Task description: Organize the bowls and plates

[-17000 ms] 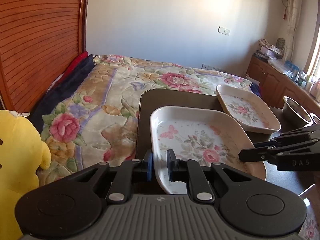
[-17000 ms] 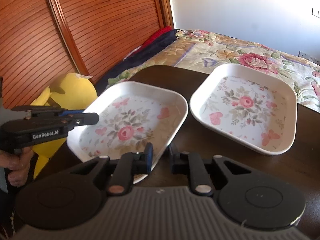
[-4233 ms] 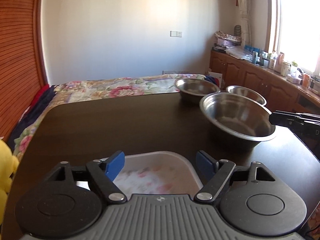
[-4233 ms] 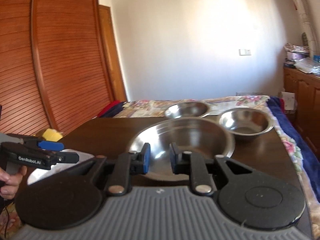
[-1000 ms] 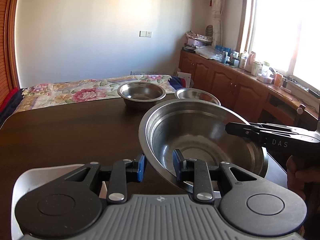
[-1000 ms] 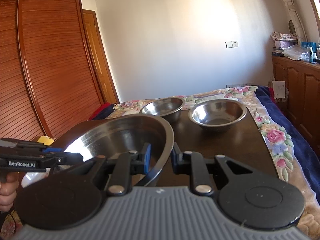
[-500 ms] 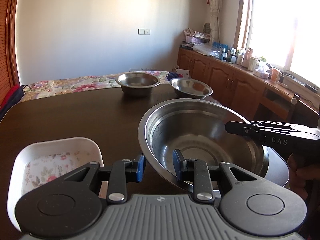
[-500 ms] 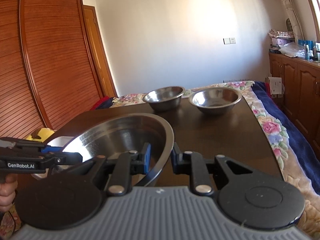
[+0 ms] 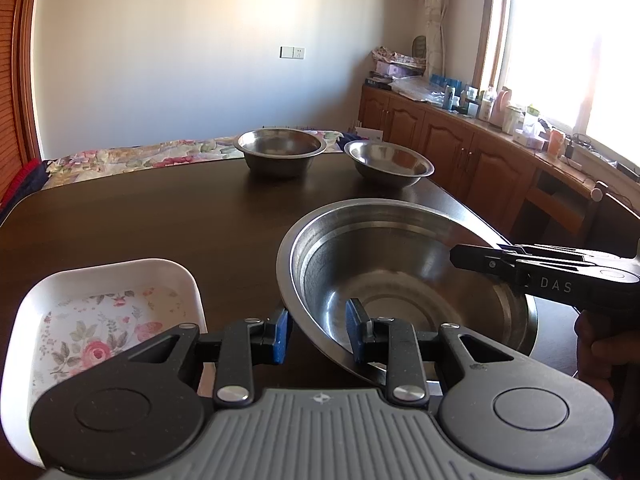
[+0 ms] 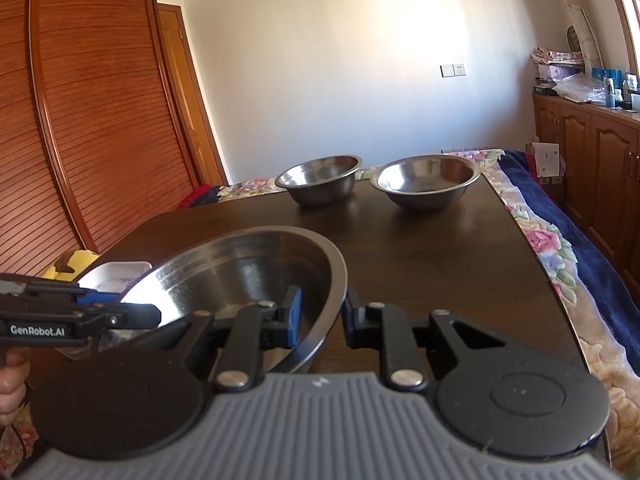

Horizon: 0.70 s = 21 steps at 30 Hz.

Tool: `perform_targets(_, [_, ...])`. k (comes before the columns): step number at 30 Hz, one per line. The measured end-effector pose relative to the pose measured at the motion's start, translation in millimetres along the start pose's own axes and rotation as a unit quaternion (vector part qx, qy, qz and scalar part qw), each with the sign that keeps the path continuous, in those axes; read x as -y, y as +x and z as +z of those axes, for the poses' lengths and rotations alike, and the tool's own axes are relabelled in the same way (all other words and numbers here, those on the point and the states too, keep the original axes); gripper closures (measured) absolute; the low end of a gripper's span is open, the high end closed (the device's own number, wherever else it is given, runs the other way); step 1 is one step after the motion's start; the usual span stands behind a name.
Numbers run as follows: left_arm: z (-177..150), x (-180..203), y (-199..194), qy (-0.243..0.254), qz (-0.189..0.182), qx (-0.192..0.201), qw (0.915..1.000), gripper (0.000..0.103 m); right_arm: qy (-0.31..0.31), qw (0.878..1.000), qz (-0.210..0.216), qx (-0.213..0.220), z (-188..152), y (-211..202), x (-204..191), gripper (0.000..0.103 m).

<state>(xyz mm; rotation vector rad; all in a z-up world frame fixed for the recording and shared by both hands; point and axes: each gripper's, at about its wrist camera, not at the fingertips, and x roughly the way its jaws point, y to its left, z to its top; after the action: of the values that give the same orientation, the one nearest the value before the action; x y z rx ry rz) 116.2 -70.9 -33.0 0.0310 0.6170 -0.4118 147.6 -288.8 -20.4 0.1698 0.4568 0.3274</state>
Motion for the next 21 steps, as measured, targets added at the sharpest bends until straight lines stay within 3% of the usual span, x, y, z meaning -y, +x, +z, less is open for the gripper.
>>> perform_targets(21, [-1.0,-0.2,3.6,0.001,-0.003,-0.001,1.0,0.069,-0.002,1.0,0.001,-0.005,0.8,2.0,0.5,0.079])
